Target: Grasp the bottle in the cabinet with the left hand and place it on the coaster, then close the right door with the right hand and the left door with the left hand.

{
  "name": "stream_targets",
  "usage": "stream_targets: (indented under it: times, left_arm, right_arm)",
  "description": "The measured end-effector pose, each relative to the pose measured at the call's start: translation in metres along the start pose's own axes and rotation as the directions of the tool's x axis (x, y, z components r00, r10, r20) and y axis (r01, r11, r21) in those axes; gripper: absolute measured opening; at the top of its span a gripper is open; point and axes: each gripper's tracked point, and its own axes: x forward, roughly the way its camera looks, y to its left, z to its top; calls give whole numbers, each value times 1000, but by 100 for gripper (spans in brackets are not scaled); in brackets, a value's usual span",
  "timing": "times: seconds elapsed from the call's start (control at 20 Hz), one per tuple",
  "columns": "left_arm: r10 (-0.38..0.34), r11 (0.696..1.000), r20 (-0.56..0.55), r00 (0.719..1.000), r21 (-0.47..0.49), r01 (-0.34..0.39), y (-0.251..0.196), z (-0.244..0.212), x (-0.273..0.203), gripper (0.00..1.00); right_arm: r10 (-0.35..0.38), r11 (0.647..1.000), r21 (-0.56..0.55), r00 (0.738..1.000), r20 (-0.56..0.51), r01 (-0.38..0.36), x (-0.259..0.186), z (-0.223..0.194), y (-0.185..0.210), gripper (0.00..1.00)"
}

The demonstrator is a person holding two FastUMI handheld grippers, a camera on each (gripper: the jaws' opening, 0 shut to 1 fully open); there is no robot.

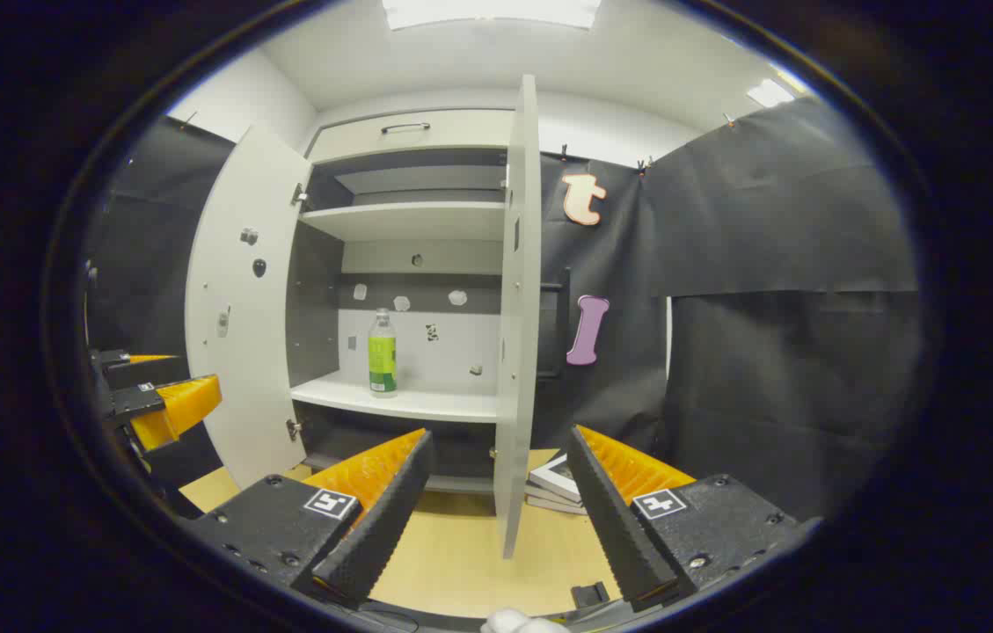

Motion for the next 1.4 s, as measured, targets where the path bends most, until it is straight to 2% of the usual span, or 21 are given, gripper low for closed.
stream_targets:
  times: [1.0,1.2,1.4]
  left_arm:
    - [16,1000,-5,1000,-3,-16,12,0,15,97]
    - [16,1000,-2,1000,-1,-16,15,-6,33,97]
    - [-14,1000,19,1000,-17,14,5,-3,70,96]
  right_arm:
    - [6,1000,-9,1000,-11,-6,10,2,7,99]
    - [1,1000,-3,1000,-18,-1,12,2,8,99]
    - [1,1000,-8,1000,-25,-1,15,5,10,99]
